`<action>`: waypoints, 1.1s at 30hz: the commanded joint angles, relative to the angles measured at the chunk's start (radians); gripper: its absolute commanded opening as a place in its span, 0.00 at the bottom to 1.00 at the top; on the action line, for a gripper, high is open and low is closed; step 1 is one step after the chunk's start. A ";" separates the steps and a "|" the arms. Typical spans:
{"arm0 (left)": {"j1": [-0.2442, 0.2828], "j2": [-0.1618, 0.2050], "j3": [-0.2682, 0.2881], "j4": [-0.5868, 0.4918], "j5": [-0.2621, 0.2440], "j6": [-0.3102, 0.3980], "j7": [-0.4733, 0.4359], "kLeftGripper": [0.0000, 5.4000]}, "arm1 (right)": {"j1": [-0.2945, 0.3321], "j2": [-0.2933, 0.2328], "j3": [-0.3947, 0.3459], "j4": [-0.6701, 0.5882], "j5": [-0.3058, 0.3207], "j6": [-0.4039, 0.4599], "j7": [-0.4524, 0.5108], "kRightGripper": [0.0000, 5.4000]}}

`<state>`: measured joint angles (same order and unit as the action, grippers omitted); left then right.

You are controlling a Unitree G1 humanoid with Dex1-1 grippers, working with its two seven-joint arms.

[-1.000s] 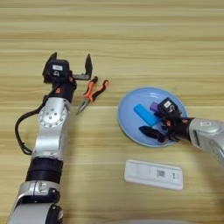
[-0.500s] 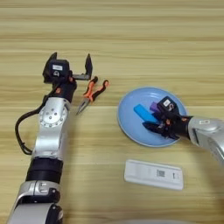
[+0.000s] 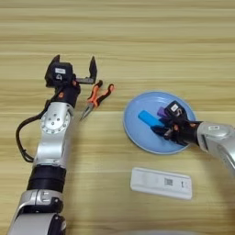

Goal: Move the objects on the table

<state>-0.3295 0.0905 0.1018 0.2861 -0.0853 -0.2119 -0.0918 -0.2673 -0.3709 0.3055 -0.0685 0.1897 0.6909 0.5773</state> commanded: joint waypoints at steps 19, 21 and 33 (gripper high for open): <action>0.004 0.021 -0.032 -0.031 -0.010 -0.014 -0.097 1.00 | 0.002 -0.248 -0.146 -0.214 0.031 -0.162 0.246 0.26; 0.005 0.023 -0.035 -0.035 -0.012 -0.016 -0.111 1.00 | 0.006 -0.278 -0.151 -0.230 0.034 -0.182 0.281 0.26; 0.006 0.029 -0.051 -0.056 -0.028 -0.035 -0.198 1.00 | 0.017 -0.407 -0.178 -0.289 0.073 -0.291 0.471 0.26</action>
<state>-0.3258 0.1049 0.0626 0.2512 -0.1002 -0.2416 -0.2633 -0.2473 -0.7485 0.1454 -0.3392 0.2431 0.4171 1.0204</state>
